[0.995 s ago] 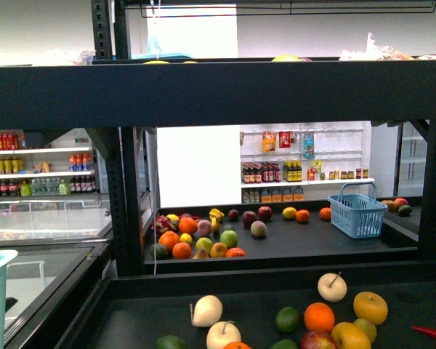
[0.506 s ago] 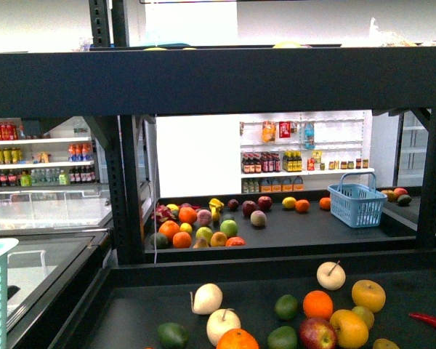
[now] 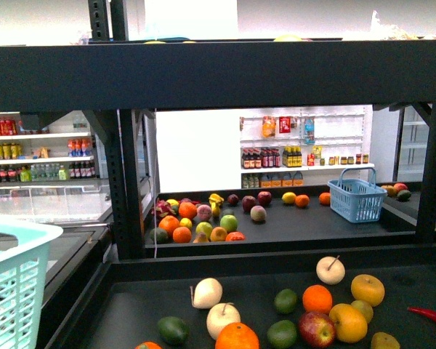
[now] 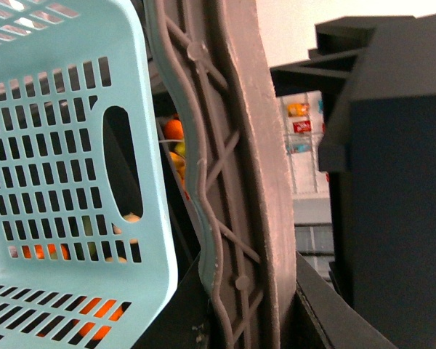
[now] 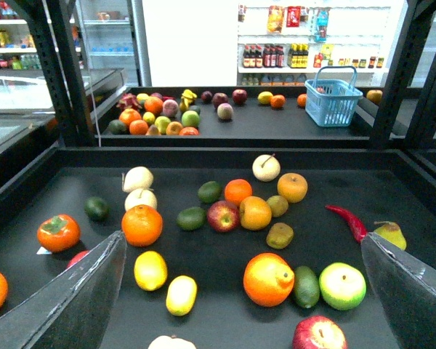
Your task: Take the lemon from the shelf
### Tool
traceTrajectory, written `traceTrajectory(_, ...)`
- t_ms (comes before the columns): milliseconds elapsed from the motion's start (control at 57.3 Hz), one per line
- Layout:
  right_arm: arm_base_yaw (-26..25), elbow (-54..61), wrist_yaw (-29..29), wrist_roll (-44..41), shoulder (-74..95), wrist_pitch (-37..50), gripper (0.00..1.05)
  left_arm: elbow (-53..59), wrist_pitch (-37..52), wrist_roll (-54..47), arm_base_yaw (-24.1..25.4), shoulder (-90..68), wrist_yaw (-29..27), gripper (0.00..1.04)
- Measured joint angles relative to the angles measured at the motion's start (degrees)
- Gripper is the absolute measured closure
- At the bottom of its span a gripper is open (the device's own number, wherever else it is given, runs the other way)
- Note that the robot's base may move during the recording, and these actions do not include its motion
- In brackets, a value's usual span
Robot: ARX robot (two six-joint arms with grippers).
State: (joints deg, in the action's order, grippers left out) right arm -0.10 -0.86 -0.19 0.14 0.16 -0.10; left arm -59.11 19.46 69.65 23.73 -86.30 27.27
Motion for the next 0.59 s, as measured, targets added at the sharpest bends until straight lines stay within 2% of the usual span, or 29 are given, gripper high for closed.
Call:
traceTrajectory(244,0.0,0.0,0.0,0.0,0.0,0.0,0.07,1.3,2.2,-2.7,-8.0,6.0,6.6,0.87)
traceTrajectory(419,0.0,0.0,0.0,0.0,0.0,0.0,0.07,5.8,1.6,-6.4,-18.3,7.2,8.3,0.87)
traceTrajectory(594,0.0,0.0,0.0,0.0,0.0,0.0,0.07,7.0,1.9,-10.5,-24.8,6.6,11.2,0.88)
